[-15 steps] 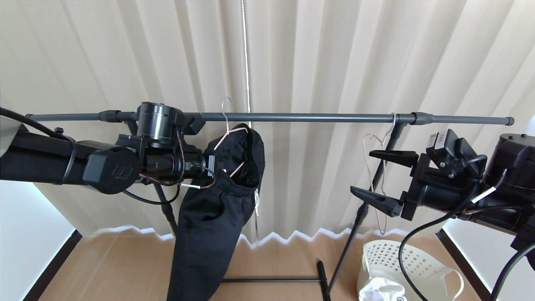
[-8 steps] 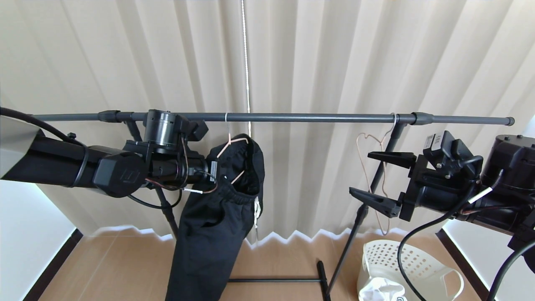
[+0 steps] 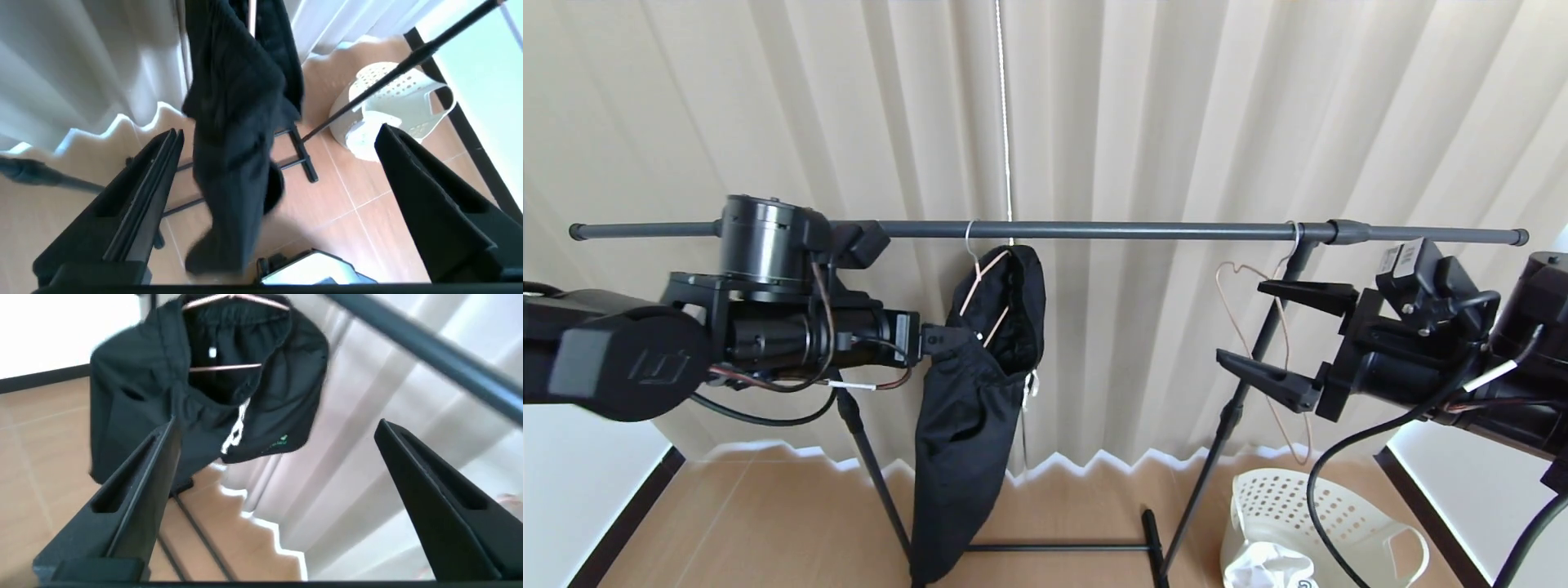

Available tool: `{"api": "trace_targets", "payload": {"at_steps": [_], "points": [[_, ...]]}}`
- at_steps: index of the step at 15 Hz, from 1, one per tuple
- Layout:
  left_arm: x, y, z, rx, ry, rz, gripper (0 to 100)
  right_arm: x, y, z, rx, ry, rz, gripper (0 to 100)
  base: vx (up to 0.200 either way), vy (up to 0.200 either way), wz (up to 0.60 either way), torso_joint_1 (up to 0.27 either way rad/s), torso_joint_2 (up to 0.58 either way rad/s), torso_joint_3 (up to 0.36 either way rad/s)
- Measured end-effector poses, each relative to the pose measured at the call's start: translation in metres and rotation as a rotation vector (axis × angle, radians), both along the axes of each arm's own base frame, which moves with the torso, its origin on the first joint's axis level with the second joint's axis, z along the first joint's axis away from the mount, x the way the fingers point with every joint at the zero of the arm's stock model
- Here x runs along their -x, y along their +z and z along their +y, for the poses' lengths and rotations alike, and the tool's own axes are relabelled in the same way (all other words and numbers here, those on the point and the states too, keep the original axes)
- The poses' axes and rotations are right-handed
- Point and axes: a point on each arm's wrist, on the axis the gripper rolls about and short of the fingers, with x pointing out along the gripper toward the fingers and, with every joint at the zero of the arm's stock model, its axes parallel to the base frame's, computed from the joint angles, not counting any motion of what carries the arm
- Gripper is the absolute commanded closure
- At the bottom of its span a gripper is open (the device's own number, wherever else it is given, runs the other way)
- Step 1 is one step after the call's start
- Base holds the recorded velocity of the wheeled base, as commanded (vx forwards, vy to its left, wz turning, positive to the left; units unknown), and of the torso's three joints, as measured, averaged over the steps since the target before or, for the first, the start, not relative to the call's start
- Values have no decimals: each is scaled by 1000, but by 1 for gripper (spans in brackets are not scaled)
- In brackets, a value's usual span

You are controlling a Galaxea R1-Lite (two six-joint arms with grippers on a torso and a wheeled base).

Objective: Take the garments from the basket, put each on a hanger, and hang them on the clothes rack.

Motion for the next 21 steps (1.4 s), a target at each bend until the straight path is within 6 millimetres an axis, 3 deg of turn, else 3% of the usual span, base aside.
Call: {"api": "trace_targets", "payload": {"at_steps": [3,5,8,15,18,21], "points": [[51,16,18,14,3,-41,0,16,30,-8,-66,-205,-69,0,0,0,0,0,0,0],[87,14,30,18,4,-52,0,30,46,-13,-82,-321,-91,0,0,0,0,0,0,0],[140,-1,50,14,17,-58,0,64,45,-20,-67,-421,-77,0,0,0,0,0,0,0],[228,-44,82,-3,117,-143,0,171,-52,-48,28,-450,142,0,0,0,0,0,0,0],[254,-66,92,-48,176,-171,0,210,-74,-59,37,-465,214,0,0,0,0,0,0,0],[274,-81,98,-70,192,-163,0,245,-92,-69,-7,-571,165,0,0,0,0,0,0,0]]}}
